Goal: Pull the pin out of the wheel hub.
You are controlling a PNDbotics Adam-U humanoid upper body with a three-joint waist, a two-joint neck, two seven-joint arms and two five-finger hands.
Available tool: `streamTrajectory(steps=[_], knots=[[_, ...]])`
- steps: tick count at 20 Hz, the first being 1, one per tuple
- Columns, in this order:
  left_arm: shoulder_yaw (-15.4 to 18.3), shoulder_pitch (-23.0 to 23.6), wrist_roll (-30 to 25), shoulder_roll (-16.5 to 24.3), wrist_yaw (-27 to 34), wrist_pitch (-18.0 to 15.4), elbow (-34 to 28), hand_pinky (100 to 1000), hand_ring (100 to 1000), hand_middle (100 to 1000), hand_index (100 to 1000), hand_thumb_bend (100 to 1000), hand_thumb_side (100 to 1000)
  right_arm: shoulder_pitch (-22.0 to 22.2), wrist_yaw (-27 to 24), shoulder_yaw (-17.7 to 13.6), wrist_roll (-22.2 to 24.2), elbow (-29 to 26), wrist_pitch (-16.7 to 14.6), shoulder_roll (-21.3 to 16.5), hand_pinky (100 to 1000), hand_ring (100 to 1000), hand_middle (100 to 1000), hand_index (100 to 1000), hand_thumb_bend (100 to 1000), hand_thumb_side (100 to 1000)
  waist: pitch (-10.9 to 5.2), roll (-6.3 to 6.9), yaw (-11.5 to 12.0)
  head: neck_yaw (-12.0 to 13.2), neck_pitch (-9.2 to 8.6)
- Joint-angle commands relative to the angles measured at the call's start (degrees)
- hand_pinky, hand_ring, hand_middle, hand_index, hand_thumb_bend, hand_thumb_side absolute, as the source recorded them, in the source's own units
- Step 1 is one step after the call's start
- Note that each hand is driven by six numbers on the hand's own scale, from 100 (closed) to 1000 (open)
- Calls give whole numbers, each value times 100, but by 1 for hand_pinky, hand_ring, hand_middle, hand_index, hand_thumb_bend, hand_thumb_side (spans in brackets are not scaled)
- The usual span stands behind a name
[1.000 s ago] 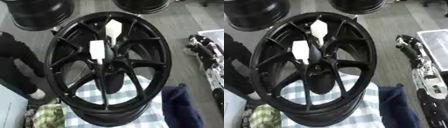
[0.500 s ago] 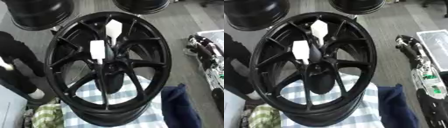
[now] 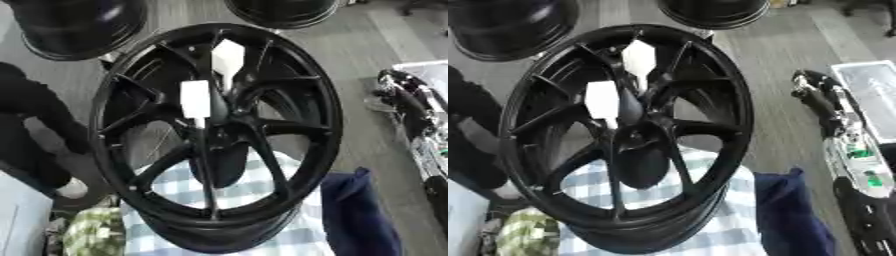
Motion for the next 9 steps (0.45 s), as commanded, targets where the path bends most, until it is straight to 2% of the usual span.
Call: streamTrajectory(steps=[1, 2, 3, 6, 9], knots=[[531, -103, 292, -264, 281, 220, -367, 773, 679, 655, 653, 101, 556, -91, -36, -56, -33, -150, -9, -62, 888, 716, 740, 818, 160, 442, -84, -37, -27, 36, -26], [662, -86, 383, -413, 372, 287, -403, 774, 685, 662, 655, 104, 645, -109, -44, -50, -33, -164, -10, -45, 888, 716, 740, 818, 153, 438, -77, -57, -49, 51, -40], [761, -62, 481, -572, 470, 335, -429, 774, 698, 678, 663, 130, 664, -127, -51, -45, -33, -183, -13, -29, 888, 716, 740, 818, 153, 436, -68, -81, -72, 65, -54], [825, 44, 785, -1066, 774, 348, -443, 778, 719, 705, 676, 187, 687, -168, -63, -45, -44, -254, -24, -2, 888, 717, 741, 819, 153, 433, -46, -128, -116, 108, -74], [718, 217, 1072, -1533, 1061, 167, -451, 777, 713, 705, 678, 248, 697, -189, -66, -56, -73, -325, -33, 8, 888, 717, 741, 820, 153, 431, -26, -145, -130, 118, -75]])
